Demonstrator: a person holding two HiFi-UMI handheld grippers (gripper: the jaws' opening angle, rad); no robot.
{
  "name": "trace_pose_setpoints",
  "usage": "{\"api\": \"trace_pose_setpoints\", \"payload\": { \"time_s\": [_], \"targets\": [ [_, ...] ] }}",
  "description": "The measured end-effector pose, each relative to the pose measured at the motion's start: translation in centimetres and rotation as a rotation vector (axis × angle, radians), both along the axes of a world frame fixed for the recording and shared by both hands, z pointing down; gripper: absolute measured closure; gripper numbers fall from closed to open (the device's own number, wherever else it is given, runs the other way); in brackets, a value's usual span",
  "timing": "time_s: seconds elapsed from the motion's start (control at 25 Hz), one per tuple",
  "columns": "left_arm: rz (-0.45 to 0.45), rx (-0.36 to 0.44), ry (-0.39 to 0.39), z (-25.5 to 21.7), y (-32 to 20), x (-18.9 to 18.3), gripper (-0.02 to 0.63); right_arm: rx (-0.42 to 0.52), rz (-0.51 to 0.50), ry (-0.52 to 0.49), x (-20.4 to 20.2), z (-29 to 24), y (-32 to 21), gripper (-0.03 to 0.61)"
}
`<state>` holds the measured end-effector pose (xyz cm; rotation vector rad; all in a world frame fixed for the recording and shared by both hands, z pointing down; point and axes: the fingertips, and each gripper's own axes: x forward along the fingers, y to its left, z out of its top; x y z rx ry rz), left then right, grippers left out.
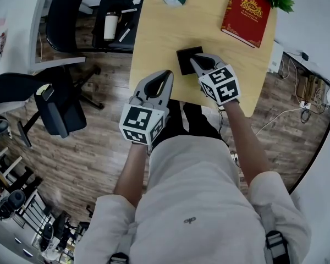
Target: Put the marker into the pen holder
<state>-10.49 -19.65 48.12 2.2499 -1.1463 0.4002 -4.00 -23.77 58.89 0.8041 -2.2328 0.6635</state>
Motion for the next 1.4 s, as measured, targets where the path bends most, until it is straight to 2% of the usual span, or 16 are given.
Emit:
{"api": "trace_pose_setpoints", "payload": {
  "time_s": [1.4],
  "targets": [
    [-0.024, 0.008, -0.012, -0.49, -0.06, -0.59, 0.604, 0.037, -0.001, 0.028, -0.73, 0.07, -0.88, 0.546]
  ]
}}
